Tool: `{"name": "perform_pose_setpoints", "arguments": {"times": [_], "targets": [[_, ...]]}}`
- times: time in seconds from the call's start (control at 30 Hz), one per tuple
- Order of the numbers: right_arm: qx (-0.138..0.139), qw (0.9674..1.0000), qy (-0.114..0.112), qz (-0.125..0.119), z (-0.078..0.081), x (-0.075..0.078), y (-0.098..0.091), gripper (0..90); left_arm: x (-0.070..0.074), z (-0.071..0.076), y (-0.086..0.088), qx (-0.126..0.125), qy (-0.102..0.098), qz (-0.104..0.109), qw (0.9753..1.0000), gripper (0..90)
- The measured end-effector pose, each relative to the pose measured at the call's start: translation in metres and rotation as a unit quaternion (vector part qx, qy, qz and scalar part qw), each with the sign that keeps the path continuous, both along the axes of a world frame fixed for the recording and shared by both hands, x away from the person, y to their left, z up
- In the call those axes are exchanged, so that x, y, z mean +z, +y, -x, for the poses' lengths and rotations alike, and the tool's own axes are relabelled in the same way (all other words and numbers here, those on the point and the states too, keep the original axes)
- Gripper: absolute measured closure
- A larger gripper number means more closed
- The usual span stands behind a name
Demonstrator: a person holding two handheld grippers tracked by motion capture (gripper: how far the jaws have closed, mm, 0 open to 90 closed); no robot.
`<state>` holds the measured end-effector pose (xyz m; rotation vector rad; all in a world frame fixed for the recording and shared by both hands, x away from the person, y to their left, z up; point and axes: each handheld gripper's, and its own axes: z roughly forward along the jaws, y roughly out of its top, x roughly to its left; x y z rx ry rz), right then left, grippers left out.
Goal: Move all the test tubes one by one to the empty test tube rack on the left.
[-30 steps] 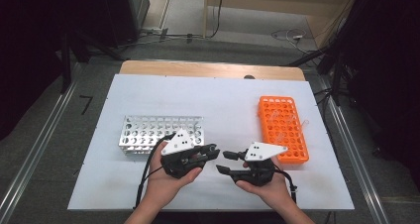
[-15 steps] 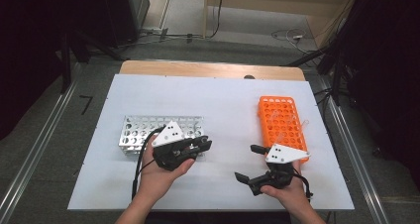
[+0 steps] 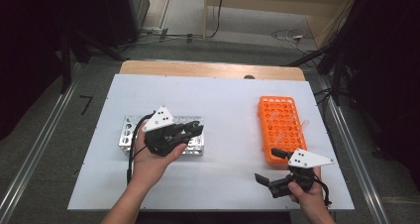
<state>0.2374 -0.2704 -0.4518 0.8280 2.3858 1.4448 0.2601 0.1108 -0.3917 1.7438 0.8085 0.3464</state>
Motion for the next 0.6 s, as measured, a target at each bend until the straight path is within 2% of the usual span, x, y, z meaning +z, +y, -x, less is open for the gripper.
{"name": "perform_pose_setpoints", "arguments": {"times": [0.13,0.37,0.6], "targets": [[-0.016,0.9998,0.008,-0.007,-0.001,-0.002,-0.013,0.0,0.003,-0.008,0.004,0.009,-0.001,0.002,1.0000,76.1],[-0.037,0.9992,0.011,-0.008,-0.002,-0.005,-0.033,0.0,0.005,-0.021,0.012,0.025,-0.003,0.004,0.9997,76.1],[-0.046,0.9988,0.009,-0.013,-0.003,-0.005,-0.038,0.0,0.007,-0.035,0.016,0.034,-0.003,0.008,0.9994,76.1]]}}
